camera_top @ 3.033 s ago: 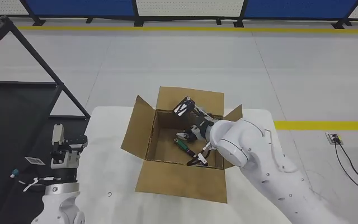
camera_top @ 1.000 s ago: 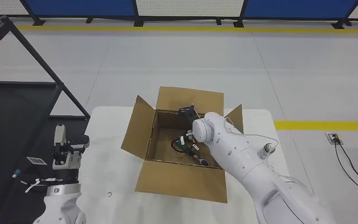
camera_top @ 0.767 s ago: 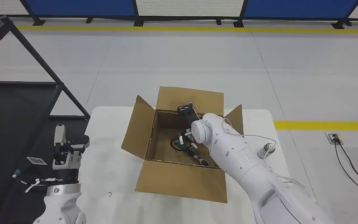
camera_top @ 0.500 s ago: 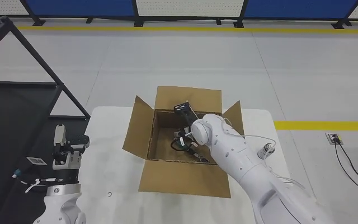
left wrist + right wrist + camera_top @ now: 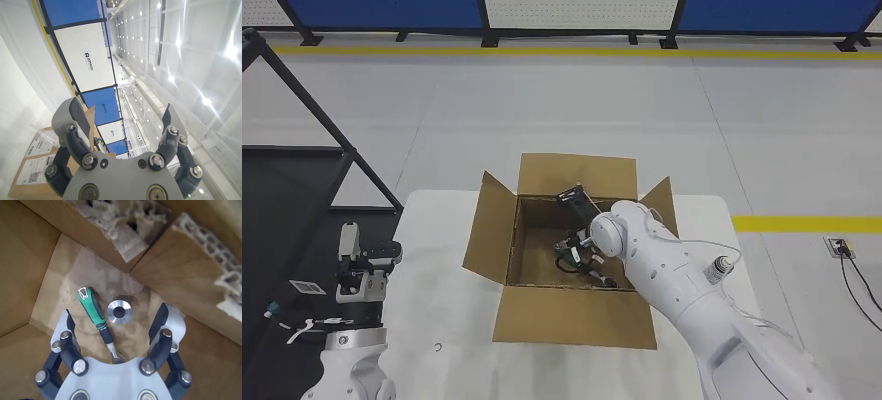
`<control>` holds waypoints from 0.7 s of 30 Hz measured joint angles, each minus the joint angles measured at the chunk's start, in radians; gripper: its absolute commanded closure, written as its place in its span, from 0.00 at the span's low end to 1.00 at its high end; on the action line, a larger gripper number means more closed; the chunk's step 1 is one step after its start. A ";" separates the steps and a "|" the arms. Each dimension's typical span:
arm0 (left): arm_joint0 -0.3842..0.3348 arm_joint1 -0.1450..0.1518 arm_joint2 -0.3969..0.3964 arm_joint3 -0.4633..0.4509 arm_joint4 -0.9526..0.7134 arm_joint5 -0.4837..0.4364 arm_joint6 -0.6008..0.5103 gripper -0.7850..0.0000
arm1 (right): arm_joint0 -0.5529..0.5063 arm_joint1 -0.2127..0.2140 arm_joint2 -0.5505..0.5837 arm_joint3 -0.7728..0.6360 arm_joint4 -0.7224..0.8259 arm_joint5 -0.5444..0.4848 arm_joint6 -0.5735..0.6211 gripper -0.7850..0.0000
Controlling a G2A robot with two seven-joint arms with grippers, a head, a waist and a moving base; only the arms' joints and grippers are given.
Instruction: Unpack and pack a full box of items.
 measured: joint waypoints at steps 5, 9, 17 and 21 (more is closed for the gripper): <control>0.000 0.000 0.000 0.000 0.000 0.000 0.000 0.00 | -0.003 -0.004 0.010 0.013 0.001 0.000 0.008 0.07; 0.000 0.000 0.000 0.000 0.000 0.000 0.000 0.00 | -0.006 -0.009 0.019 0.025 0.002 0.019 -0.004 0.19; 0.000 0.000 0.000 0.000 0.000 0.000 0.000 0.00 | -0.011 -0.022 0.028 0.043 -0.007 0.068 -0.018 0.31; 0.000 0.000 0.000 0.000 0.000 0.000 0.000 0.00 | -0.010 -0.028 0.030 0.051 -0.012 0.072 -0.019 0.40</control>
